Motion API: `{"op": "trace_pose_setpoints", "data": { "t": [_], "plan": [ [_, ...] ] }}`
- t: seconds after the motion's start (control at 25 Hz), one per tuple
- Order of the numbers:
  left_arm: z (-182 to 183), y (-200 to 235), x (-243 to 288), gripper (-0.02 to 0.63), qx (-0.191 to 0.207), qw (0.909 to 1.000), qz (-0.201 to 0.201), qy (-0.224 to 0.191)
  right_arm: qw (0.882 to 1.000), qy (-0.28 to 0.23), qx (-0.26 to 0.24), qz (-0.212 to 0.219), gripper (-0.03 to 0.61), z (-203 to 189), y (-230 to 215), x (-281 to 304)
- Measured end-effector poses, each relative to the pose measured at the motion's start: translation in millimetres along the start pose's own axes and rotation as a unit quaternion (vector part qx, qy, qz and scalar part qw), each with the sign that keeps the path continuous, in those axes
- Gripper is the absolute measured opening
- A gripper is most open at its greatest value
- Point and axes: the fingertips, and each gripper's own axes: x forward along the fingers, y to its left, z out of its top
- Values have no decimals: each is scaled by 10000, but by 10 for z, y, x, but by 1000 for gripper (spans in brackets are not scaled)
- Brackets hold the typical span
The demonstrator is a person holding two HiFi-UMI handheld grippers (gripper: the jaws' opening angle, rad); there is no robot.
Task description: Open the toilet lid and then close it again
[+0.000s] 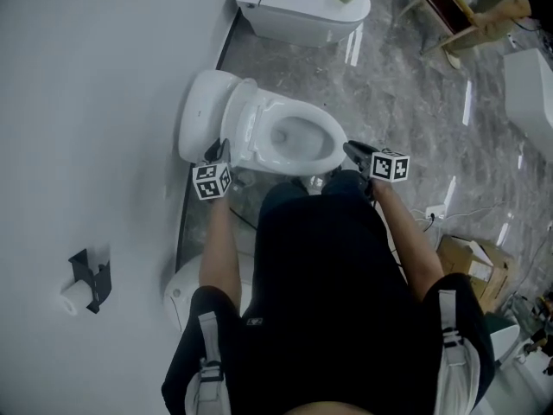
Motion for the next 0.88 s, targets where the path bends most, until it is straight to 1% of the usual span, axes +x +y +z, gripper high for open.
{"op": "trace_pose_setpoints", "data": {
  "t": [0.12, 0.32, 0.56, 0.72, 0.88],
  "plan": [
    [11, 141, 4, 78, -181, 9998, 91, -24, 9999, 18, -75, -72, 107, 15, -12, -60],
    [-8, 340, 7, 72, -236, 9995, 211, 71, 10000, -4, -65, -55, 107, 47, 31, -109],
    [-41, 564, 30, 67, -356, 9987, 301, 209, 9997, 42, -179, -164, 107, 33, -14, -105],
    [-64, 673, 26, 69, -582, 9978, 239, 209, 9999, 113, -79, -69, 107, -10, 76, -51],
    [-69, 763, 39, 69, -656, 9971, 299, 236, 9998, 174, -123, -4, 107, -12, 122, 6]
  ]
}}
